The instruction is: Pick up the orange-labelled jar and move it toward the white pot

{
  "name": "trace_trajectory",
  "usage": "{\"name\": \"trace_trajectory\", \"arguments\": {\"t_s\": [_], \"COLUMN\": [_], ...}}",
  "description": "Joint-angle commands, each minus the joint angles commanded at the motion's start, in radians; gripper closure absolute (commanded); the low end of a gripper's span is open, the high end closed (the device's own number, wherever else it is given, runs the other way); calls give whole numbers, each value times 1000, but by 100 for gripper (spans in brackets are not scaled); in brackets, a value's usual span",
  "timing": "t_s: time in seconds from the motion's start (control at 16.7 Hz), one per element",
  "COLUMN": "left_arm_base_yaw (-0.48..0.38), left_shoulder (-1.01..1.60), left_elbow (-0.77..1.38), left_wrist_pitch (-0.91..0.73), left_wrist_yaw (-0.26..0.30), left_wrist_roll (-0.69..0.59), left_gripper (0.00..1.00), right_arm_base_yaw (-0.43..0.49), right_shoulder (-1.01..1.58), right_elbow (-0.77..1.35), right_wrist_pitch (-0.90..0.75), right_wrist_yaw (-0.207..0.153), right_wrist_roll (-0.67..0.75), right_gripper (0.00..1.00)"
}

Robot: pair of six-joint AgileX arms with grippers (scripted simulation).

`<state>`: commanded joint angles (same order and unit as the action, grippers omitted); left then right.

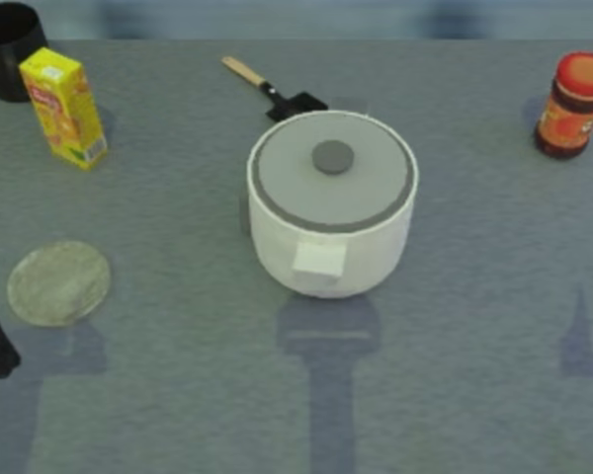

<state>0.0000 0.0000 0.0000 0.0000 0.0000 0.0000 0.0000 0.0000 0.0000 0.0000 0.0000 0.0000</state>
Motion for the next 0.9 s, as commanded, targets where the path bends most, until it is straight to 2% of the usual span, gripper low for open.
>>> {"name": "trace_trajectory", "arguments": {"t_s": [0.24,0.48,0.66,0.9], "left_arm_base_yaw": [0,0,0,0], "left_shoulder": [0,0,0,0], "left_elbow": [0,0,0,0], "left_wrist_pitch": [0,0,0,0], "left_wrist_yaw": [0,0,0,0], "left_wrist_roll": [0,0,0,0], "left_gripper": [0,0,0,0], "right_arm_base_yaw": [-1,-12,-26,-48], "right_shoulder": [27,193,396,729], "right_elbow": [18,137,307,653], "right_wrist_pitch": [-27,-178,-325,-516], "right_wrist_yaw": [0,1,3,4], "right_wrist_roll": [-1,-15,-33,-68], "right_gripper": [0,0,0,0]}}
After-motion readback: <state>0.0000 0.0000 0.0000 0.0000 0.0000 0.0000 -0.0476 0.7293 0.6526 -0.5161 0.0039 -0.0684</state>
